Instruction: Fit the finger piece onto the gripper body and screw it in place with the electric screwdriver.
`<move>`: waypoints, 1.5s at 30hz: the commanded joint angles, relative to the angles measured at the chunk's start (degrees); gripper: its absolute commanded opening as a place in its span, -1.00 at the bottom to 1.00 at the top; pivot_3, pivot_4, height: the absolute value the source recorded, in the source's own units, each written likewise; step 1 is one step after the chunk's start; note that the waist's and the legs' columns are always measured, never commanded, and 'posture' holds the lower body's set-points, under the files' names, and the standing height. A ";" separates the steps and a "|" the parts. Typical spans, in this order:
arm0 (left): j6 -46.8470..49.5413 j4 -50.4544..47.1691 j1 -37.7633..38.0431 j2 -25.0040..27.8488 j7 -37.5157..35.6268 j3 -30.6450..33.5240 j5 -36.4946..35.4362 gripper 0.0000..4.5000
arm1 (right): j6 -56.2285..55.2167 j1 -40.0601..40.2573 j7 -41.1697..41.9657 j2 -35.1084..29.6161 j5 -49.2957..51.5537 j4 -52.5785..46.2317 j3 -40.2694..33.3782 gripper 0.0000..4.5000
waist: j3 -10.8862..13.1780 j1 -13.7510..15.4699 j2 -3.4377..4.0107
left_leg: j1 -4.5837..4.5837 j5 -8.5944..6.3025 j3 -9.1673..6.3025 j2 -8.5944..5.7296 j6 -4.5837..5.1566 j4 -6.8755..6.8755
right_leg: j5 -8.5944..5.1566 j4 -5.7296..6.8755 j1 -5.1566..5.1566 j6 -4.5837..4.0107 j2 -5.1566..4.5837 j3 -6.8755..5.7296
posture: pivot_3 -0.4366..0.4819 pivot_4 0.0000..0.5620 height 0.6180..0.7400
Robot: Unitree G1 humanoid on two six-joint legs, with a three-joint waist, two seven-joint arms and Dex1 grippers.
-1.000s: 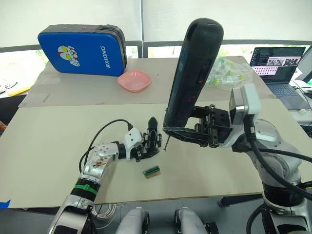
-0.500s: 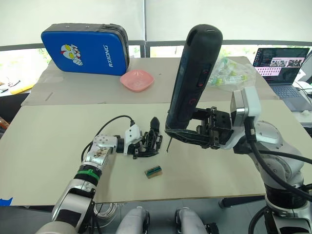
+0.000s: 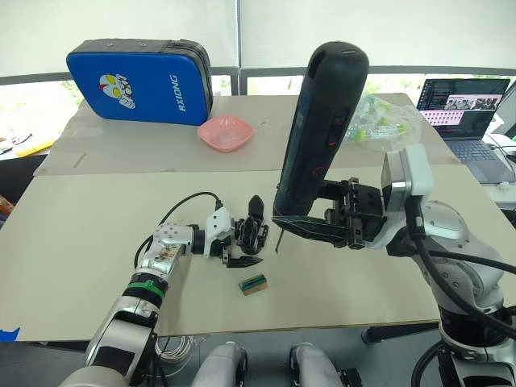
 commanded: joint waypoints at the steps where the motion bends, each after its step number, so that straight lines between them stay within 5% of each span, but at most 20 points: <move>1: 1.59 -4.70 2.88 2.59 -0.09 2.20 -2.07 0.98 | -0.33 -0.66 -0.12 -0.33 2.29 -2.34 -2.32 -0.13 | 0.00 -0.18 0.00 | 0.01 0.00 0.00 0.02 0.00 0.00 | 0.00 0.00 -0.01 0.00 0.00 0.01 | -0.05 -0.47 1.00; 7: 5.75 -15.63 9.48 5.07 3.02 5.30 -5.15 0.98 | -0.40 -0.41 0.12 -0.44 2.55 -2.19 -2.38 -0.13 | 0.00 -0.01 0.00 | 0.00 0.00 -0.01 0.04 -0.01 0.00 | 0.00 -0.01 -0.02 0.00 -0.07 0.04 | -0.05 -0.47 1.00; 14: 9.26 -24.22 14.30 1.87 11.73 3.31 -3.40 0.98 | -0.64 -0.53 0.12 0.02 2.28 -1.87 -2.01 -0.13 | 0.00 0.38 0.00 | 0.00 -0.01 -0.03 0.01 -0.02 0.00 | 0.00 -0.04 0.02 -0.01 -0.30 0.12 | -0.05 -0.47 1.00; 24: 10.31 -21.95 12.94 -0.98 18.53 0.43 0.35 0.98 | -0.51 -1.03 0.01 0.46 2.17 -1.73 -1.60 -0.13 | 0.00 0.25 0.00 | 0.01 0.00 -0.03 0.01 -0.02 0.00 | 0.01 0.01 0.00 -0.01 -0.07 0.06 | -0.05 -0.47 1.00; 45: 10.09 -19.10 11.51 -1.93 19.60 -1.21 1.40 0.98 | -0.78 -1.59 0.16 0.89 1.38 -1.27 -1.35 -0.13 | 0.00 0.72 0.01 | 0.06 0.01 -0.03 -0.01 -0.03 0.03 | 0.01 0.01 0.09 -0.02 -0.08 0.07 | -0.05 -0.47 1.00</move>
